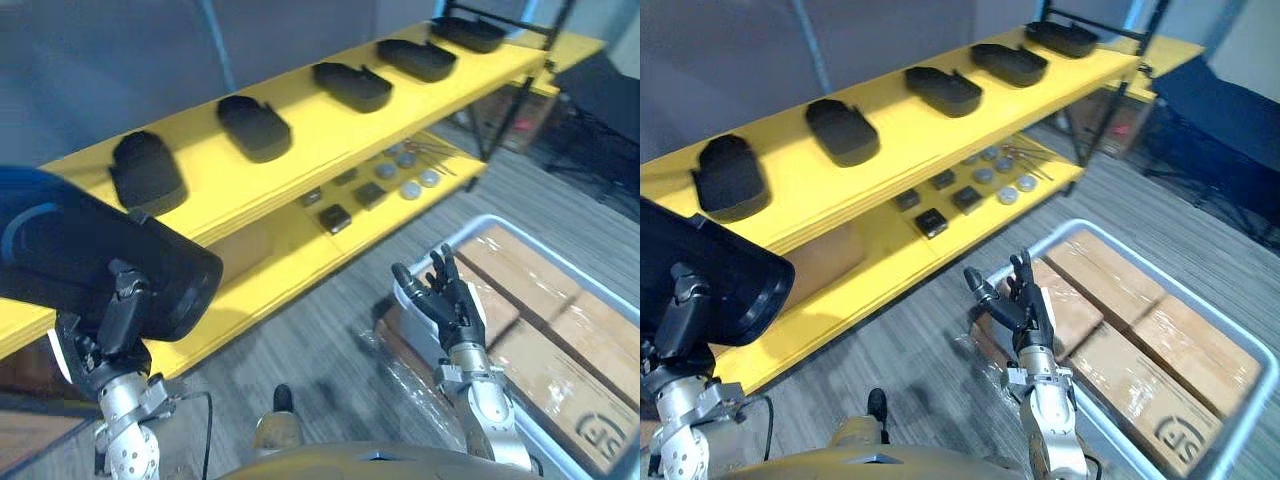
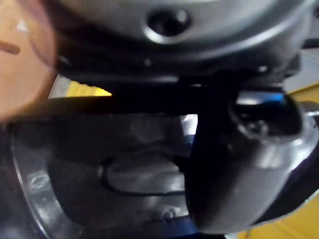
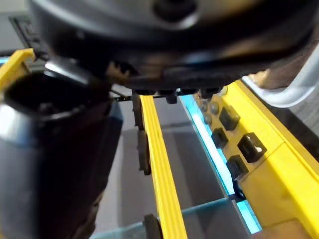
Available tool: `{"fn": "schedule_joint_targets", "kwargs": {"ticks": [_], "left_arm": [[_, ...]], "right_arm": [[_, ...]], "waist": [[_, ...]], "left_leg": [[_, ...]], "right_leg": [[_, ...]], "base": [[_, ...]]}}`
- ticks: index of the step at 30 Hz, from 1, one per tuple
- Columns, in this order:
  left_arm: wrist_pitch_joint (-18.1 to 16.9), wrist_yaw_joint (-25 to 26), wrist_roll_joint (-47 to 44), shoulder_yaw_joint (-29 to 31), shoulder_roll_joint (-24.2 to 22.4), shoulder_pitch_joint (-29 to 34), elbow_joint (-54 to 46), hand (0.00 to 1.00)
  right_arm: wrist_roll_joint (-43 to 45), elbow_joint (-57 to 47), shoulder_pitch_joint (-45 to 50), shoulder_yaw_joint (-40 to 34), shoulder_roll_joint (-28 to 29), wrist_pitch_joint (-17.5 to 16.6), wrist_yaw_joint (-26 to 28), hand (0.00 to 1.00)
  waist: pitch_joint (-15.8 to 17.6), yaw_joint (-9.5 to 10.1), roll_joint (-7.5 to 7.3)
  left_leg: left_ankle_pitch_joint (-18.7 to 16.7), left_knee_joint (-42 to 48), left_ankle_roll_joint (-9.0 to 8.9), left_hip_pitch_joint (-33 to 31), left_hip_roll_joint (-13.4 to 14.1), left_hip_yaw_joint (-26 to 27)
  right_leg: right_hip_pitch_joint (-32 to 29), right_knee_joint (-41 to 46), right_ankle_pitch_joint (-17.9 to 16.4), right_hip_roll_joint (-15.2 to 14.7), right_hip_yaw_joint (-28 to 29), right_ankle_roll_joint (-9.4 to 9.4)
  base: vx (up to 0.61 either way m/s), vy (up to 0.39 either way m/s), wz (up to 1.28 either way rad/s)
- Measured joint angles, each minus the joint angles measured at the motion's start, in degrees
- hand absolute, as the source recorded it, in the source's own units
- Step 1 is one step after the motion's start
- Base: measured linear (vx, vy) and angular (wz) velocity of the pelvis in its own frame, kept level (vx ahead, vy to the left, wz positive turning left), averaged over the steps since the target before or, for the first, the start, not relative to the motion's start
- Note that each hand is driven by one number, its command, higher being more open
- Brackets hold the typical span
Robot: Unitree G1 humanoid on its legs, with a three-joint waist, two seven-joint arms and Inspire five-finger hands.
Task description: Walk over and take three plastic housings, then place them on the shelf
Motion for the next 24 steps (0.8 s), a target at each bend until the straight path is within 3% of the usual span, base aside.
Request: {"fn": "schedule_joint_targets", "kwargs": {"ticks": [4,5,7,9,10,11,12,13,14,15,17,18,19,20,21,22,24], "left_arm": [[-1.89,-2.65,0.15,0.49,0.02,-0.32,-3.05,0.0],[-2.02,-3.45,0.9,0.61,0.14,-1.35,-4.2,0.0],[-2.01,-3.93,1.6,0.68,0.41,-3.16,-4.38,0.0],[-2.01,-4.16,5.42,0.55,0.4,-5.5,-4.37,0.0],[-2.06,-4.17,7.63,0.55,0.6,-6.28,-4.71,0.0],[-2.23,-3.61,10.15,0.51,1.13,-6.9,-5.33,0.0],[-2.97,-2.87,10.6,0.28,2.81,-7.98,-5.72,0.0],[-3.09,-2.43,10.59,0.25,3.28,-9.08,-5.67,0.0],[-3.14,-1.5,10.54,0.25,3.81,-11.17,-5.47,0.0],[-3.55,-0.43,10.52,0.23,3.57,-12.74,-5.2,0.0],[-5.85,0.69,10.47,0.08,3.19,-16.04,-3.36,0.0],[-6.31,0.88,10.48,-0.02,3.3,-16.49,-3.05,0.0],[-7.22,1.3,10.5,-0.39,3.62,-16.64,-2.95,0.0],[-8.13,1.44,10.44,-1.08,4.32,-16.75,-3.01,0.0],[-8.58,1.36,10.41,-1.61,4.44,-16.75,-2.74,0.0],[-8.93,1.43,10.05,-4.28,3.91,-16.16,-3.31,0.0],[-9.56,1.5,10.43,-5.75,3.93,-16.24,-4.0,0.0]], "right_arm": [[0.57,0.12,-1.24,0.66,2.12,-1.19,-0.15,1.0],[0.47,0.16,-1.76,1.15,3.05,-1.32,-1.2,1.0],[-0.02,0.79,-2.88,1.66,3.72,-1.43,-2.93,1.0],[-0.16,2.52,-4.06,1.68,4.12,-1.53,-5.08,1.0],[-0.16,2.81,-4.08,1.62,4.08,-1.53,-5.38,1.0],[-0.17,2.8,-4.08,1.52,4.18,-1.53,-5.36,1.0],[-0.28,2.61,-4.11,1.52,4.9,-1.66,-5.01,1.0],[-0.53,2.28,-4.1,1.51,4.99,-1.73,-4.79,1.0],[-0.9,1.85,-4.45,0.94,4.74,-1.96,-3.97,1.0],[-1.9,1.57,-4.96,0.04,4.74,-2.45,-3.56,1.0],[-1.75,0.5,-6.02,-2.59,4.71,-3.93,-2.66,1.0],[-1.8,-0.11,-6.05,-3.14,4.66,-4.09,-2.63,1.0],[-1.8,-1.23,-5.94,-4.02,4.61,-4.58,-2.65,1.0],[-1.79,-2.81,-5.88,-4.8,4.67,-5.21,-2.88,1.0],[-1.78,-3.39,-5.81,-5.02,4.38,-5.64,-3.09,1.0],[-1.73,-5.74,-6.05,-5.79,2.8,-5.8,-3.94,1.0],[-1.68,-7.74,-6.47,-5.68,2.16,-5.84,-3.97,1.0]], "waist": [[1.66,1.21,-3.17],[1.77,1.3,-4.6],[2.07,1.19,-5.71],[2.05,0.68,-5.76],[2.06,0.75,-5.51],[2.18,0.2,-5.1],[2.45,-0.92,-4.72],[2.52,-1.21,-4.99],[2.52,-2.09,-5.01],[2.62,-2.34,-4.86],[3.0,-3.37,-4.17],[3.0,-3.82,-4.18],[2.91,-4.58,-4.53],[2.97,-5.31,-6.35],[2.91,-5.5,-6.67],[2.46,-4.82,-4.73],[2.37,-4.66,-4.1]], "left_leg": [[-3.45,5.39,0.11,-1.55,-1.76,0.51],[-5.79,9.19,0.52,-3.54,-2.61,0.41],[-7.97,12.1,1.18,-4.62,-4.08,0.41],[-9.41,14.03,1.93,-4.84,-5.69,-0.54],[-9.8,13.72,2.53,-4.22,-6.11,-1.06],[-10.23,12.67,3.27,-3.04,-6.49,-2.24],[-10.32,10.92,4.39,-2.33,-6.45,-4.65],[-9.99,9.79,4.85,-1.74,-6.32,-5.79],[-9.47,7.85,5.49,-0.85,-6.62,-7.72],[-9.3,6.82,5.74,-0.16,-6.99,-8.68],[-9.32,6.22,5.74,0.57,-7.92,-11.24],[-9.31,6.1,5.66,0.79,-8.22,-11.98],[-9.28,6.59,5.16,1.01,-9.37,-13.75],[-10.05,8.03,4.35,0.85,-11.76,-15.82],[-10.51,8.48,4.06,0.79,-12.63,-16.73],[-11.39,8.95,3.21,0.19,-11.71,-18.72],[-11.41,8.79,2.86,-0.47,-11.32,-19.98]], "right_leg": [[-0.38,4.28,-2.18,-4.15,0.68,1.66],[-1.12,6.78,-3.15,-6.37,0.68,2.28],[-1.35,9.3,-3.5,-8.83,0.68,2.25],[-2.53,14.78,-1.26,-11.61,3.39,-1.57],[-4.02,17.47,0.88,-12.06,7.99,-4.46],[-6.63,21.93,4.56,-12.32,14.66,-5.92],[-8.68,25.6,1.44,-9.99,19.95,-4.27],[-9.61,26.35,-2.52,-7.73,21.85,-4.24],[-10.95,24.97,-7.94,-3.27,24.14,-5.0],[-12.15,22.7,-9.64,-0.46,25.48,-5.59],[-15.84,18.16,-10.05,4.21,30.59,-5.98],[-16.5,16.84,-9.9,5.02,32.41,-5.9],[-17.3,13.32,-8.28,5.96,35.77,-5.36],[-17.35,11.27,-1.71,5.21,38.43,-5.93],[-16.86,11.75,-2.56,4.39,38.56,-4.74],[-15.16,9.43,-2.78,5.76,38.02,-4.41],[-14.43,7.87,-2.78,6.1,36.84,-4.41]], "base": [[0.05,0.084,-0.01],[0.08,0.124,0.09],[0.11,0.186,0.17],[0.11,0.215,0.32],[0.08,0.205,0.36],[0.13,0.242,0.59],[0.11,0.189,0.67],[0.11,0.07,0.82],[0.1,0.0,0.68],[0.14,0.015,0.69],[0.13,0.016,0.67],[0.15,-0.034,0.91],[0.18,-0.078,1.05],[0.18,-0.112,1.1],[0.22,-0.165,1.0],[0.17,-0.134,0.66],[0.13,-0.09,0.47]]}}
